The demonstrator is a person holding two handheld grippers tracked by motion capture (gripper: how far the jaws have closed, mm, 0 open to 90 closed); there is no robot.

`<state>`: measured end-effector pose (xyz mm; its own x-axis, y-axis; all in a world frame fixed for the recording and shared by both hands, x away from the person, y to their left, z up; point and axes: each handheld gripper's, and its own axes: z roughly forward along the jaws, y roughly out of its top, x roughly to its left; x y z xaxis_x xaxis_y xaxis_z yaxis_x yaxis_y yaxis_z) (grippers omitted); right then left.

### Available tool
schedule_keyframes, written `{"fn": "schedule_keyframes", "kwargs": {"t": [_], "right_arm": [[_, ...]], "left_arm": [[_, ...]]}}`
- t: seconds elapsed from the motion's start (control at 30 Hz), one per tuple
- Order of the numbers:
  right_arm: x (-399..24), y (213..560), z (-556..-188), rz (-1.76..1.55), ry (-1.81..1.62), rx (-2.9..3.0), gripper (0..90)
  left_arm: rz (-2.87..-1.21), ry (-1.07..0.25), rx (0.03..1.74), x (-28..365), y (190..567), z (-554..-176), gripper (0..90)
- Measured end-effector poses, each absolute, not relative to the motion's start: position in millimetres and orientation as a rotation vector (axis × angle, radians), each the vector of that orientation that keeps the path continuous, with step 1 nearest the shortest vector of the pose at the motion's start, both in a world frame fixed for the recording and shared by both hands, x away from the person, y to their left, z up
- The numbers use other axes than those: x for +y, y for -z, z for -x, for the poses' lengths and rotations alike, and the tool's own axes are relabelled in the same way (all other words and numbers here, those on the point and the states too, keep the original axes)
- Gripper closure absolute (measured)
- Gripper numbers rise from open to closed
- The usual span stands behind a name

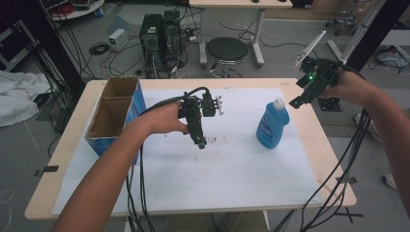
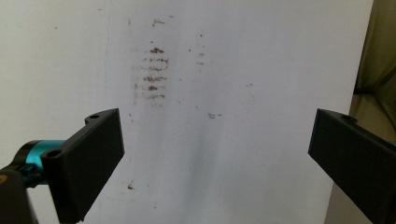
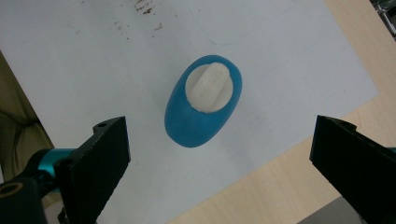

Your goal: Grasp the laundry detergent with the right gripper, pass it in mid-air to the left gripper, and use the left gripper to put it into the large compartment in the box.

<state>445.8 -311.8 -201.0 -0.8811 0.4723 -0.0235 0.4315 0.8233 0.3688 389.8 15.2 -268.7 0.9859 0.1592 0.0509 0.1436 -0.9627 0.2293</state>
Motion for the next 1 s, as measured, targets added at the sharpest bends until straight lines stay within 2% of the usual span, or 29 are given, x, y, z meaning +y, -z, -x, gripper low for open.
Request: {"fn": "schedule_keyframes", "kwargs": {"t": [0.47, 1.0], "right_arm": [[-316, 212, -426, -0.858, -0.544, 2.867, 4.0], [-341, 243, -406, -1.105, -0.735, 2.732, 4.0]], "left_arm": [[-2.899, -0.100, 0.222, 15, 270, -388, 3.4], [-2.903, -0.093, 0.221, 16, 274, -389, 3.4]]}}
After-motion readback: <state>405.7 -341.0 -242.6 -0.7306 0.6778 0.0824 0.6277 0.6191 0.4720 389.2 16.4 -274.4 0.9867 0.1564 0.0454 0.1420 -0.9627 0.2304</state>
